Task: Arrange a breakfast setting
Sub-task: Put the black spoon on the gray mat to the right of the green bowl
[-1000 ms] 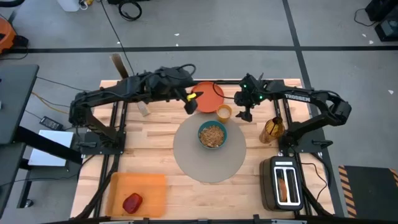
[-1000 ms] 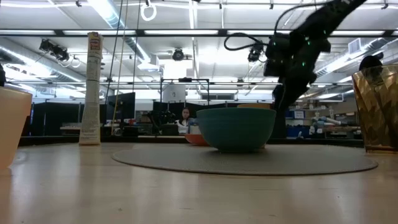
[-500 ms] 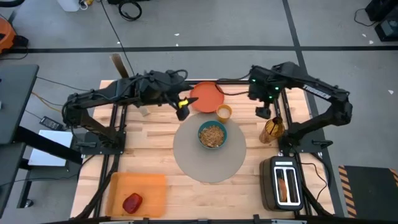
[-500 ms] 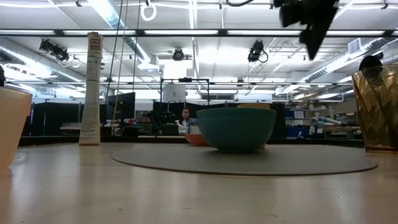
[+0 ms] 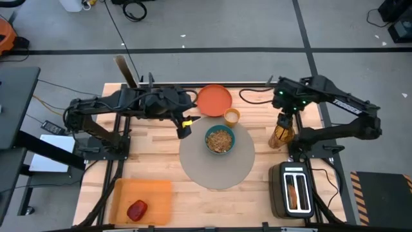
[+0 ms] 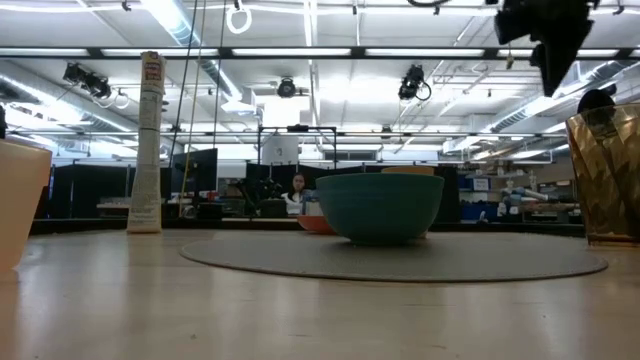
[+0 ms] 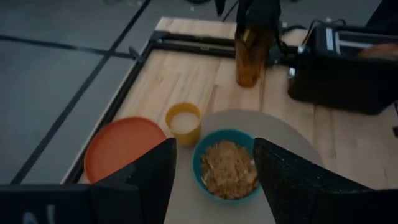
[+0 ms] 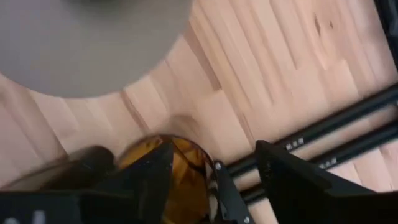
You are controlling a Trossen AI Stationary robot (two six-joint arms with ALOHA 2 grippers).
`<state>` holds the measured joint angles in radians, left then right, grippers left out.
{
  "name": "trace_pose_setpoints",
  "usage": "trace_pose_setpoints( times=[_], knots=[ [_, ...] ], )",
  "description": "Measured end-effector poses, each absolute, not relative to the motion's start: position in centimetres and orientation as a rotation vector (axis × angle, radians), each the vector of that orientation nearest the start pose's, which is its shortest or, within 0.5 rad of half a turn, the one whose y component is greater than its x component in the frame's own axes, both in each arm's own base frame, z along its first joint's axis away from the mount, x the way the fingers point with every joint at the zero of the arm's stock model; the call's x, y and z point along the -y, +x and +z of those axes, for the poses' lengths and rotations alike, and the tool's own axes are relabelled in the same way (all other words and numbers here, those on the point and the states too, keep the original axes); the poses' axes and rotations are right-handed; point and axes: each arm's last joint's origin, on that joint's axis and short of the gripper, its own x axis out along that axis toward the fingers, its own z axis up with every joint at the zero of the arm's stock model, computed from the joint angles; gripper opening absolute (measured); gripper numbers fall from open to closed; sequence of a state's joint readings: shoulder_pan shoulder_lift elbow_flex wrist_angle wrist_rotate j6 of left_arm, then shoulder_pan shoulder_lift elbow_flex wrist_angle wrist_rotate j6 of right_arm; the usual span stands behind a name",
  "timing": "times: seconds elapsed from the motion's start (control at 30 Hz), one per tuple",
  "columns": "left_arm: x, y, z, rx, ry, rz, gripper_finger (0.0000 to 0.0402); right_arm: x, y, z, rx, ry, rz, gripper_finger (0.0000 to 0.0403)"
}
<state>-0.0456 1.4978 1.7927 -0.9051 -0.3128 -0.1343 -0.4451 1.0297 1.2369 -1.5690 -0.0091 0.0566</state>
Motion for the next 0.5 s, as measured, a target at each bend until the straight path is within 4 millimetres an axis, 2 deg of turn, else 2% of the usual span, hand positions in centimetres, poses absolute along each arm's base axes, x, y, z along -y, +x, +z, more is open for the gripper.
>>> trace_pose_setpoints(
  times=[0.2, 0.5],
  knots=[
    [1.3, 29.6, 44.0, -0.589, -0.022, 0.275, 0.0221, 4.7, 9.8, 33.9, -1.288, 0.358, -0.419, 0.0200],
    [1.3, 29.6, 44.0, -0.590, 0.004, 0.269, 0.0222, 3.7, 7.8, 32.2, -1.292, 0.304, -0.388, 0.0195]
  ],
)
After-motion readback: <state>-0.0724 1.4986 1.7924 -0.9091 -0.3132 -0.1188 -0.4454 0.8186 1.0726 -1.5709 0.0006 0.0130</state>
